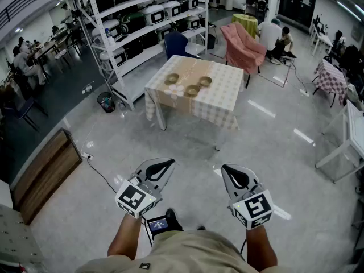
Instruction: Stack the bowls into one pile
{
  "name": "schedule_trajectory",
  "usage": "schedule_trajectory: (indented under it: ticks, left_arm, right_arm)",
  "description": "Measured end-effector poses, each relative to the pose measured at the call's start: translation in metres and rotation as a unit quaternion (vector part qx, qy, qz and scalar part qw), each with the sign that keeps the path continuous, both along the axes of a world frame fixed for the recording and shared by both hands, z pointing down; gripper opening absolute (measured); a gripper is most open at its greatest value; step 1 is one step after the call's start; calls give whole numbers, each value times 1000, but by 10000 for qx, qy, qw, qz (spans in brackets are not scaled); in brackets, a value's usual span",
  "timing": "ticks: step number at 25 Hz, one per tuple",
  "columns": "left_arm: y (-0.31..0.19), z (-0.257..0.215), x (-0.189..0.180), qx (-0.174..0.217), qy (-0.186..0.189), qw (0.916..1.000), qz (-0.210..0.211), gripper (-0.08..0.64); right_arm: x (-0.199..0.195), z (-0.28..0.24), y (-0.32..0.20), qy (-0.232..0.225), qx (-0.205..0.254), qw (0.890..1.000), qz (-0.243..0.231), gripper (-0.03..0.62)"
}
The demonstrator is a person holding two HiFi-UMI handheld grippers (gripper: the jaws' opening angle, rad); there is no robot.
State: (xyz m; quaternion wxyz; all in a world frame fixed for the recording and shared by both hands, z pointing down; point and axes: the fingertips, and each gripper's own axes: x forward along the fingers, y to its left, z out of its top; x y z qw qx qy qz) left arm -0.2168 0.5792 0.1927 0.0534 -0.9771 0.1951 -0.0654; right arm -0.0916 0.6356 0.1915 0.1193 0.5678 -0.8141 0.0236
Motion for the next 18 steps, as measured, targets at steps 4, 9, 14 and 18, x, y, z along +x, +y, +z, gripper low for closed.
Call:
schedule_trajectory:
  ticks: [4,9,14,18]
  left_arm:
    - [-4,-1,3,3,-12,10000,34,6]
    - [-13,3,2,-31,-25,10000,43,6]
    - [-28,5,-2,-70,-31,9999,94,6]
    - [-45,8,-7,-97,-18,9998,170,6]
  right_arm:
    - [1,-1,-5,-21,-15,10000,4,2]
    - [0,3,-14,-33,-50,10000,22,2]
    - [-3,6,-28,-93,-102,9999,89,2]
    - [-10,7,-45,-197,-89,9997,99,2]
